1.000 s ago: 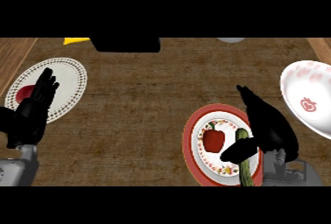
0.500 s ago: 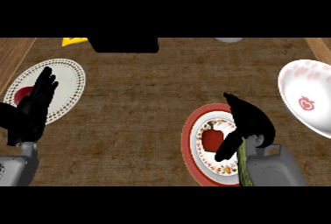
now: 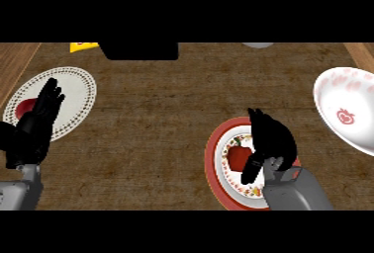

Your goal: Pick the bell pepper from the plate and place it in the bowl

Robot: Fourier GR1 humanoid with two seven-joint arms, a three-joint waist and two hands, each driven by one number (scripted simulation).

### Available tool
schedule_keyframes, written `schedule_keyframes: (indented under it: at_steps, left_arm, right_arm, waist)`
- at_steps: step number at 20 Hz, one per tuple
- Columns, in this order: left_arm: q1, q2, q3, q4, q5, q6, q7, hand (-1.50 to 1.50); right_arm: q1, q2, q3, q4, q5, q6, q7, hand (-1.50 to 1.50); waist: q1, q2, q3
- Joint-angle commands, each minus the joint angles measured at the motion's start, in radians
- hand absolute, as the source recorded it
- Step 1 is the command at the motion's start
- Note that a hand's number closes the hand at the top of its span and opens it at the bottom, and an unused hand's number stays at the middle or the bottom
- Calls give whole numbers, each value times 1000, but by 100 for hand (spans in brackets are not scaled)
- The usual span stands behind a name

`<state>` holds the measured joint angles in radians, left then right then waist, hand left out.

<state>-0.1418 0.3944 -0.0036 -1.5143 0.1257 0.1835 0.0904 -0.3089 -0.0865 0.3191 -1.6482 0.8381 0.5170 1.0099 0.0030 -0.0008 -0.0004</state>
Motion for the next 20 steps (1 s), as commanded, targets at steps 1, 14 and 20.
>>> schedule_keyframes:
  at_steps: [1,14,20]
  left_arm:
    - [-45,-1,36,61,-2,-26,-15,0]
    - [20,-58,38,-63,-57,-41,49,0]
    - [33,-66,82,-56,-82,-73,22,0]
  right_arm:
    - [49,61,30,33,44,-17,81,-150]
    - [96,81,10,208,130,-160,-53,-150]
    - [-2,86,-13,241,98,-120,15,-150]
  waist:
    - [-5,1,0]
    - [0,0,1]
    - [1,1,0]
